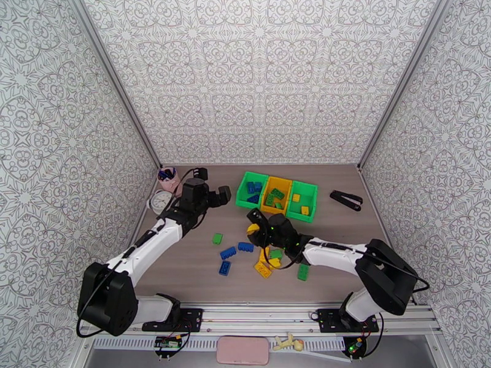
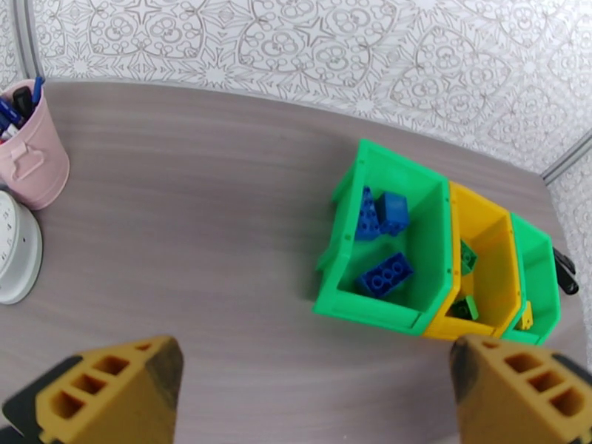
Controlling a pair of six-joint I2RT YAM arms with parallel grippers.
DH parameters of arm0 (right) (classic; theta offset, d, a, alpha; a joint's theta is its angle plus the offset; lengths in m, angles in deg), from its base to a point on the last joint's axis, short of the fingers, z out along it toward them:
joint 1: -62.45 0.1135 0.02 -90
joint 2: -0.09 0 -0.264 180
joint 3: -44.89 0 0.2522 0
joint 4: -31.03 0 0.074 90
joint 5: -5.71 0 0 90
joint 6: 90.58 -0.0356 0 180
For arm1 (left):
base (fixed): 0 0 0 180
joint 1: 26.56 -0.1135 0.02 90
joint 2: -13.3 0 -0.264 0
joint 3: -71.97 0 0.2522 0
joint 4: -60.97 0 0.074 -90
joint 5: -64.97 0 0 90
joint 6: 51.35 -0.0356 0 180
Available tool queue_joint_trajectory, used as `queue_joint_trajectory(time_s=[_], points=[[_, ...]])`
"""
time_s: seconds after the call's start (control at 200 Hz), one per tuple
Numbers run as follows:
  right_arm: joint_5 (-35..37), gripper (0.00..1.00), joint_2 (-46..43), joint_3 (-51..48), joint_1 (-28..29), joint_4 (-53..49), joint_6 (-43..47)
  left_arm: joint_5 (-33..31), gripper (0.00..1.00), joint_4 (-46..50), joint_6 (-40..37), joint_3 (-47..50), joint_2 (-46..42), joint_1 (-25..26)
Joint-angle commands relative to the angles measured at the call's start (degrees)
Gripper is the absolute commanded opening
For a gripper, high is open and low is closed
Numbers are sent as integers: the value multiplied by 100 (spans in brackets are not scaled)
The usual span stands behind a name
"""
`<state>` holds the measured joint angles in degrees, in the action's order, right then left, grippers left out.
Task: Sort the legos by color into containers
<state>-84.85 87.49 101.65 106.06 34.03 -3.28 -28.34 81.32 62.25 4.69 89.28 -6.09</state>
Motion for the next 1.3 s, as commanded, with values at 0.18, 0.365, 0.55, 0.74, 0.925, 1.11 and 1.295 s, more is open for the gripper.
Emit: queue_joint_trajectory(time_s=[0.18,0.365,0.55,0.74,0.925,1.11,1.295], points=[[1305,27,-366,365,-1155,-792,-825,-403,100,-408,-724,773,-636,700],[1488,27,-73,971,-1723,-1598,-710,-485,100,-206,-636,869,-632,1258],[1471,28,355,1520,-2235,-2119,-718,-734,100,-109,-346,922,-373,1932],[1338,29,792,1844,-2483,-2152,-556,-728,100,159,-191,876,-138,2534],[1146,30,1051,2040,-2624,-2137,-618,-545,100,746,161,623,108,2874],[1108,49,949,2016,-2635,-2073,-627,-141,100,1400,317,290,381,3062],[1093,70,649,1901,-2648,-2043,-517,113,100,2278,335,-199,869,3214]])
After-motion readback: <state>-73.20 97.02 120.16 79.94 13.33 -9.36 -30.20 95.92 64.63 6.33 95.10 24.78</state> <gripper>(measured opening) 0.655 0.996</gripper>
